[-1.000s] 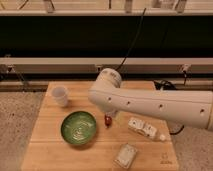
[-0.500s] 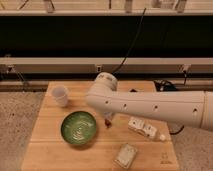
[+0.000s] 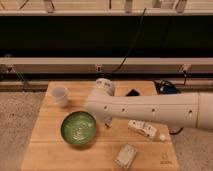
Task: Drag the ceramic bowl in a circle
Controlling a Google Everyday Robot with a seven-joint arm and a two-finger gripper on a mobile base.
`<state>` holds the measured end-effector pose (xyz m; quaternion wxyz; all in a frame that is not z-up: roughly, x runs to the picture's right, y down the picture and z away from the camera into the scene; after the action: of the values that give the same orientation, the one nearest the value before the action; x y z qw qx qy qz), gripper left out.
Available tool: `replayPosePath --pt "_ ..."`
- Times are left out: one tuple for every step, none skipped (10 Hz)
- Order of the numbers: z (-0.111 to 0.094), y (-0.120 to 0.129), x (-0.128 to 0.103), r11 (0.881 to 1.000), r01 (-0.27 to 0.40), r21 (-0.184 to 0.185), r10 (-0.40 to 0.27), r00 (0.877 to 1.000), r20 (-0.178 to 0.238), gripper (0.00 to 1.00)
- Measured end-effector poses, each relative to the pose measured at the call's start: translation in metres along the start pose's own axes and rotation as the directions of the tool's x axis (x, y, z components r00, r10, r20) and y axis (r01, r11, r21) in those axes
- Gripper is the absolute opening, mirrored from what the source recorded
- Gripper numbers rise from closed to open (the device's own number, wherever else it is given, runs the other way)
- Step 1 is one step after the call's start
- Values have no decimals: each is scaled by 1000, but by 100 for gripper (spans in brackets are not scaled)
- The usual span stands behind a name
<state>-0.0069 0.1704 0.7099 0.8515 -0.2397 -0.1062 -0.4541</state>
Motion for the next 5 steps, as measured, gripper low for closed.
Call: replayPosePath --pt "4 -1 -4 1000 8 2 -8 1000 4 80" --pt "7 0 -6 1000 13 2 -13 1000 7 80" --pt "14 0 -12 1000 22 4 -22 1000 16 80" --pt "21 0 -18 999 34 7 -34 999 25 80" --pt "25 -2 -23 999 45 9 -45 999 29 80"
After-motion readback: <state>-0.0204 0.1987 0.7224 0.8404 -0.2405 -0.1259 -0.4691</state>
